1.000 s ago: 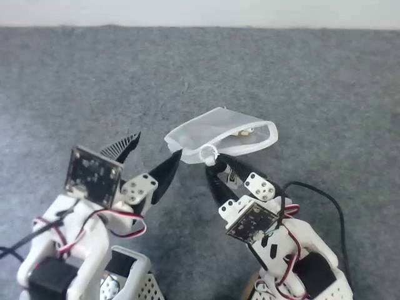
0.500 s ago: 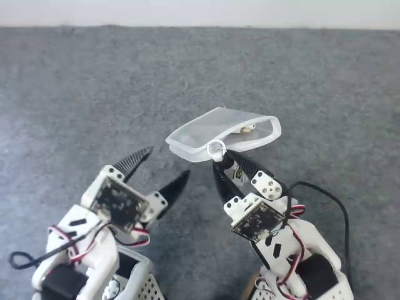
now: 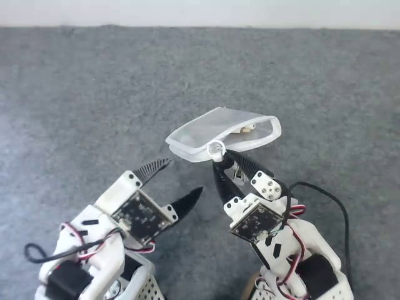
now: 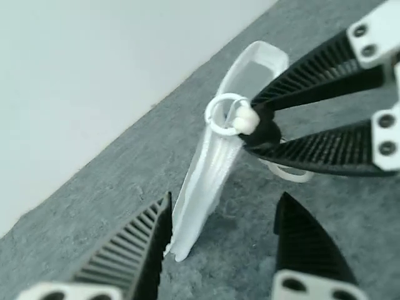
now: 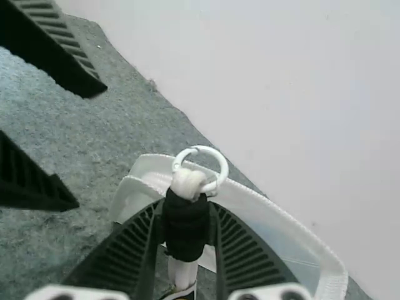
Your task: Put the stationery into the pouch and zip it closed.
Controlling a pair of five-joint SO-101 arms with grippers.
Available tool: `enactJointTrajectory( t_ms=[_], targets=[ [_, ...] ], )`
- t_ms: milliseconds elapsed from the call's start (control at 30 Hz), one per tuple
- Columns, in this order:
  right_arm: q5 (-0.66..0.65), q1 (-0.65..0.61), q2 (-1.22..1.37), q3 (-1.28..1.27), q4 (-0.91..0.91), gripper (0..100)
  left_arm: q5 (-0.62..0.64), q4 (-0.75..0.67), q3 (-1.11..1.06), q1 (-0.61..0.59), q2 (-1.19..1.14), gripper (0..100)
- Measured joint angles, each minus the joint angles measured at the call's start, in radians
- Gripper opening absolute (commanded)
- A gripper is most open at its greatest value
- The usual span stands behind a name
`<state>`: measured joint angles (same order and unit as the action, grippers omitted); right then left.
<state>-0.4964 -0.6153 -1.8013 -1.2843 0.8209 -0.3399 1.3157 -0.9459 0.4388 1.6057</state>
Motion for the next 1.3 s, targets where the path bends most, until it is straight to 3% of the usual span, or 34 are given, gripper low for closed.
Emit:
enactJointTrajectory(
  t_ms=[267,700,900,1300],
  targets=[
    [-0.006,-0.040,0.000,0.092,0.117,0.5,-0.006,-0.060,-0.094,0.026,0.000,25],
    [-0.006,-0.077,0.000,0.098,0.130,0.5,-0.006,-0.080,-0.098,0.023,0.000,25],
    [-0.006,-0.077,0.002,0.098,0.130,0.5,-0.006,-0.086,-0.150,0.101,0.000,25],
    [-0.005,-0.103,0.002,0.137,0.198,0.5,-0.006,-0.252,-0.252,0.126,0.000,18]
  ],
)
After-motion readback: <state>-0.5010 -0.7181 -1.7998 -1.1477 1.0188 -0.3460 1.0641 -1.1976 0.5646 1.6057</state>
